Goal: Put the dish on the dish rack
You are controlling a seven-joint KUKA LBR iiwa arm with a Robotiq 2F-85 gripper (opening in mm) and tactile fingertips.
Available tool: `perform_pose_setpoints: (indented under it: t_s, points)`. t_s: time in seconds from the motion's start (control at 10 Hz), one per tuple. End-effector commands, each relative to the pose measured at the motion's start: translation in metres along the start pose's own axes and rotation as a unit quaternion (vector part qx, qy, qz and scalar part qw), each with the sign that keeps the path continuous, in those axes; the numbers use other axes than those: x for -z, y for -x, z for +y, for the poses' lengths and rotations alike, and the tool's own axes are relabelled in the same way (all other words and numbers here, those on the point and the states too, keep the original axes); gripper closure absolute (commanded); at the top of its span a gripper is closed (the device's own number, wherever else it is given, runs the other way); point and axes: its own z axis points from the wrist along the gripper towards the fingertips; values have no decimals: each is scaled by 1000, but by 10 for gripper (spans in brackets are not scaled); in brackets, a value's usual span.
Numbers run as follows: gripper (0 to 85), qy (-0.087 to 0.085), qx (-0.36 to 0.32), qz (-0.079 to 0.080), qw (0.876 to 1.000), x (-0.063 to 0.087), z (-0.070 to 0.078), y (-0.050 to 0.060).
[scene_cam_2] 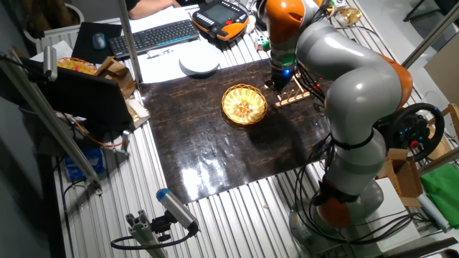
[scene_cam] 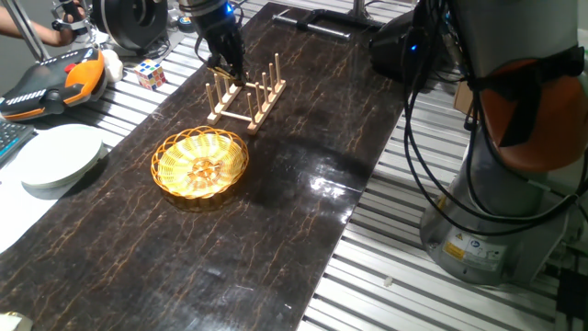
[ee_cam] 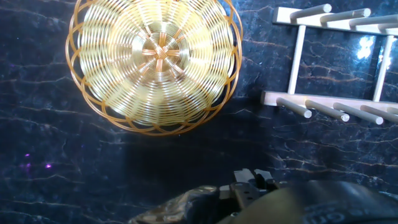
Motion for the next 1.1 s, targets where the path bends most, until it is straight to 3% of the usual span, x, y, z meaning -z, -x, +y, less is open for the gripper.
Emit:
perform_pose_setpoints:
  t_s: [0.0,0.3,0.4,0.5,0.6,0.7,0.8,1.0]
  points:
    - [827,0,0,0,1000,0,0,0]
    - [827,0,0,-1,1000,0,0,0]
    - [823,1,-27,-3,1000,0,0,0]
    - [830,21,-37,-40,998,0,0,0]
    - [830,77,-66,-13,995,0,0,0]
    - [830,115,-96,0,989,0,0,0]
    - [830,116,-115,13,986,0,0,0]
    - [830,139,-163,24,977,0,0,0]
